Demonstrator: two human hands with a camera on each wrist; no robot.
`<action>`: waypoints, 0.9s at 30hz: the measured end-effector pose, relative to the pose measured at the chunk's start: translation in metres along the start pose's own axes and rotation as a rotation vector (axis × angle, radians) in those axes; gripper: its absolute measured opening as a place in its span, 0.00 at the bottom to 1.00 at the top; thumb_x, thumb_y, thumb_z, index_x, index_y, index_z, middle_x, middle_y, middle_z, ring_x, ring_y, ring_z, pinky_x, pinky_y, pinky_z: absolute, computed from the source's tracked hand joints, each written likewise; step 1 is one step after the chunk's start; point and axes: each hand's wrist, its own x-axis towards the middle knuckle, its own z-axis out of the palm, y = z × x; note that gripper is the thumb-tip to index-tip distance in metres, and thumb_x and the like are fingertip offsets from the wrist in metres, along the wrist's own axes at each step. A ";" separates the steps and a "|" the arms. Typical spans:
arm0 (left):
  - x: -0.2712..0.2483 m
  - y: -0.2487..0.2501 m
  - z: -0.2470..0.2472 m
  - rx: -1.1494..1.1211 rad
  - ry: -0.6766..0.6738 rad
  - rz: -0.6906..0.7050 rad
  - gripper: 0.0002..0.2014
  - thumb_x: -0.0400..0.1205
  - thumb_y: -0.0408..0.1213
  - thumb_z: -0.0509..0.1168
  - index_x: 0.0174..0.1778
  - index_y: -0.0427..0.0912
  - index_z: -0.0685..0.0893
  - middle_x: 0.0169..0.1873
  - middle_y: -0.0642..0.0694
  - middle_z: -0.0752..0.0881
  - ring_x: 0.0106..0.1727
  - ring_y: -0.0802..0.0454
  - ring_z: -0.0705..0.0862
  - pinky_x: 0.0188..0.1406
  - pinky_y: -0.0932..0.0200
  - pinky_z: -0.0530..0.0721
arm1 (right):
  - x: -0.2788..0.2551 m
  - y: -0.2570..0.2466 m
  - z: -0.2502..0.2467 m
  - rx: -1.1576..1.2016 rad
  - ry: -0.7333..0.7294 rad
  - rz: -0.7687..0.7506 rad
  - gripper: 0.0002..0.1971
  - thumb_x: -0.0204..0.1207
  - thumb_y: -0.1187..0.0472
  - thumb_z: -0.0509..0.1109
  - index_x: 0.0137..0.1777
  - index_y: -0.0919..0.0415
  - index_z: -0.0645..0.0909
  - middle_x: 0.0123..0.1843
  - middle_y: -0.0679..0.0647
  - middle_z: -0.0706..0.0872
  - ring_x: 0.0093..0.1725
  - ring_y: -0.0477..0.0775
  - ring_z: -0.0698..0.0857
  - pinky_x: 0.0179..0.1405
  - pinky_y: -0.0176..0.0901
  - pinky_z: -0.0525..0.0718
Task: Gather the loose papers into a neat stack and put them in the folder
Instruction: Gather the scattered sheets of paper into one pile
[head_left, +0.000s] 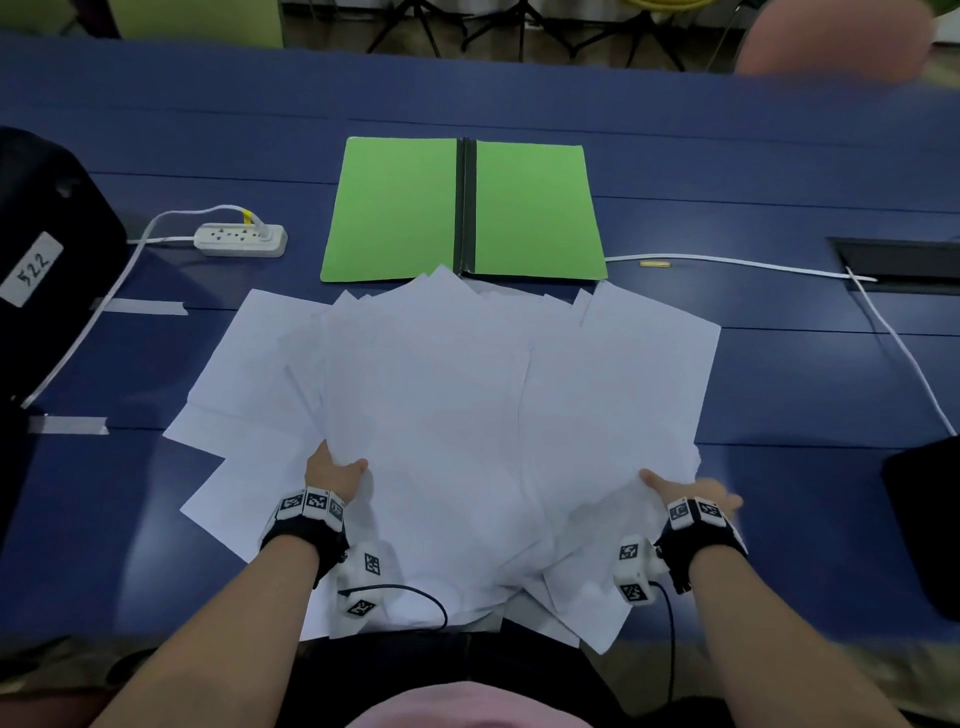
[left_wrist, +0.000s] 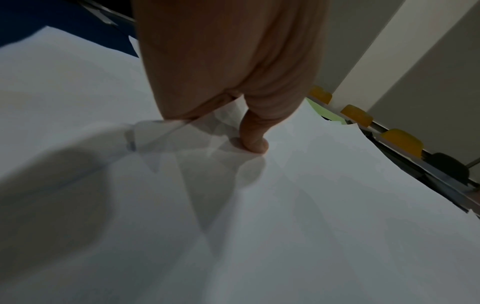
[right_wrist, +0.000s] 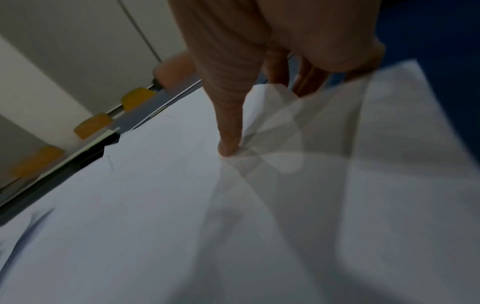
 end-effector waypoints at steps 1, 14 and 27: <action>0.000 0.000 0.001 -0.004 0.000 -0.005 0.23 0.77 0.28 0.70 0.68 0.31 0.76 0.66 0.32 0.82 0.67 0.34 0.80 0.69 0.45 0.78 | 0.003 -0.001 -0.002 0.058 -0.027 -0.015 0.45 0.60 0.43 0.82 0.69 0.72 0.71 0.69 0.69 0.72 0.65 0.68 0.79 0.58 0.55 0.80; 0.002 -0.001 0.003 -0.008 -0.001 -0.024 0.22 0.77 0.29 0.69 0.68 0.31 0.76 0.65 0.32 0.82 0.66 0.33 0.81 0.69 0.44 0.78 | -0.001 -0.016 -0.003 0.426 -0.388 -0.227 0.17 0.67 0.70 0.76 0.56 0.72 0.83 0.44 0.64 0.87 0.42 0.63 0.86 0.46 0.54 0.85; -0.007 0.006 0.000 -0.003 -0.006 -0.038 0.23 0.78 0.29 0.69 0.69 0.30 0.75 0.66 0.32 0.81 0.68 0.33 0.80 0.70 0.45 0.77 | -0.059 -0.064 -0.063 0.052 0.329 -0.691 0.26 0.71 0.72 0.61 0.67 0.49 0.74 0.41 0.67 0.81 0.45 0.73 0.83 0.44 0.57 0.81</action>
